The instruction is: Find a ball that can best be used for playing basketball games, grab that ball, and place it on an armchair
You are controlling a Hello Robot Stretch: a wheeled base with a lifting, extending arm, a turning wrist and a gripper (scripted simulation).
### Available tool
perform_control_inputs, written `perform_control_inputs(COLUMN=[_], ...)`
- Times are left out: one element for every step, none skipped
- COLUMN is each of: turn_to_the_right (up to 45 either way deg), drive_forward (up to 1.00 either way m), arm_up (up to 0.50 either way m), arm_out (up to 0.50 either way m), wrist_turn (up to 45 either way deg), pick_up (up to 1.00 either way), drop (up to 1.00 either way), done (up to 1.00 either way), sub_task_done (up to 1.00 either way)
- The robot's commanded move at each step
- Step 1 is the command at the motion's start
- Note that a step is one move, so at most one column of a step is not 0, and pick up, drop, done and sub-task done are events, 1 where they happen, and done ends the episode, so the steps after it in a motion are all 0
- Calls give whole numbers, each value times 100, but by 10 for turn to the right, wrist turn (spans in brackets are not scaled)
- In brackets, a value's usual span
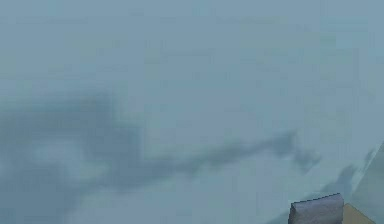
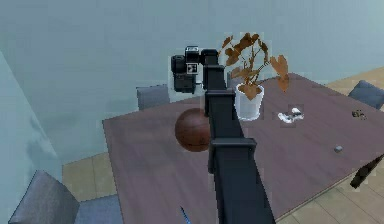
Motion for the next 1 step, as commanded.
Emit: perform_control_inputs(turn_to_the_right=[0], drive_forward=[0], arm_up=[-30], arm_out=[0], wrist_turn=[0], pick_up=[0], drop=[0], done=[0], sub_task_done=[0])
